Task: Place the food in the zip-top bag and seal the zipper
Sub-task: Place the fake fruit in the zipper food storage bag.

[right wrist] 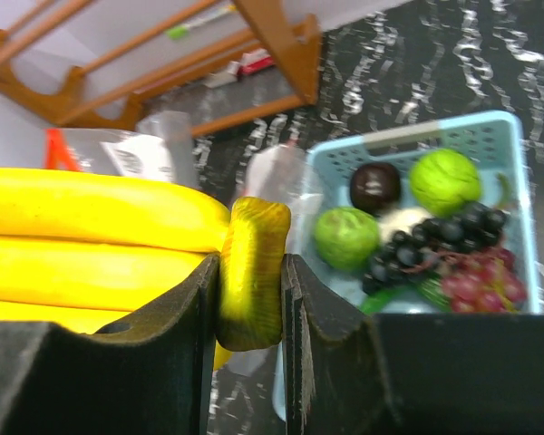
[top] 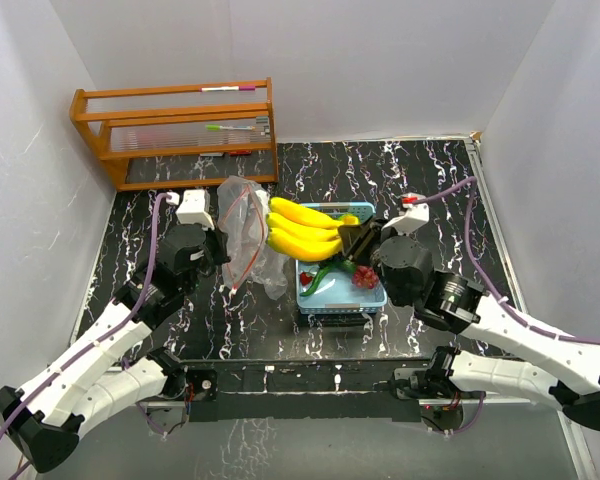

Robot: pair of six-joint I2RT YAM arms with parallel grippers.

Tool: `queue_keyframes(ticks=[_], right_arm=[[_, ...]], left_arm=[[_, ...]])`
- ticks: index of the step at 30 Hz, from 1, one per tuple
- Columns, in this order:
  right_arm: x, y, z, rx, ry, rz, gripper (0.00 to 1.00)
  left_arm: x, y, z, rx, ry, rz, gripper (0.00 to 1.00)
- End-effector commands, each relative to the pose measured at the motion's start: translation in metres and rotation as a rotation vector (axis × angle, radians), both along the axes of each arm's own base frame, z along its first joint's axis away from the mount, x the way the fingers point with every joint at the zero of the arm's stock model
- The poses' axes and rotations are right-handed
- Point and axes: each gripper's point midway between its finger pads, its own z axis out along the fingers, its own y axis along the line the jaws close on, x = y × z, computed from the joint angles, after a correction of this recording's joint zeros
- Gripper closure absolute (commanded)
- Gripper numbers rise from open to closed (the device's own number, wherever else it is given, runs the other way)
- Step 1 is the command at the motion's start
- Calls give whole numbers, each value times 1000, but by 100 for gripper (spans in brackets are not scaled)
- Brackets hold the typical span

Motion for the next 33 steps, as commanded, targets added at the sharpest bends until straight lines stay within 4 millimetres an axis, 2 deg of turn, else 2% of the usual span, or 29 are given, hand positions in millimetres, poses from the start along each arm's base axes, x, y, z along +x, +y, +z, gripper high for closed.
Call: queue_keyframes(ticks=[1, 6, 18, 26, 30, 33], right_arm=[[6, 30, 70, 249, -176, 79, 92], [7, 45, 68, 401, -155, 97, 92], [12, 69, 58, 723, -110, 111, 92], [14, 88, 42, 799, -61, 146, 92], [16, 80, 30, 760, -44, 100, 92], [21, 63, 8, 653, -2, -2, 92]], left_arm=[[2, -6, 9, -53, -25, -11, 100], [3, -9, 10, -85, -29, -9, 100], [12, -29, 10, -281, -47, 10, 100], [15, -36, 16, -340, -60, 8, 100], [14, -32, 18, -335, -66, 16, 100], [13, -31, 22, -343, -80, 17, 100]])
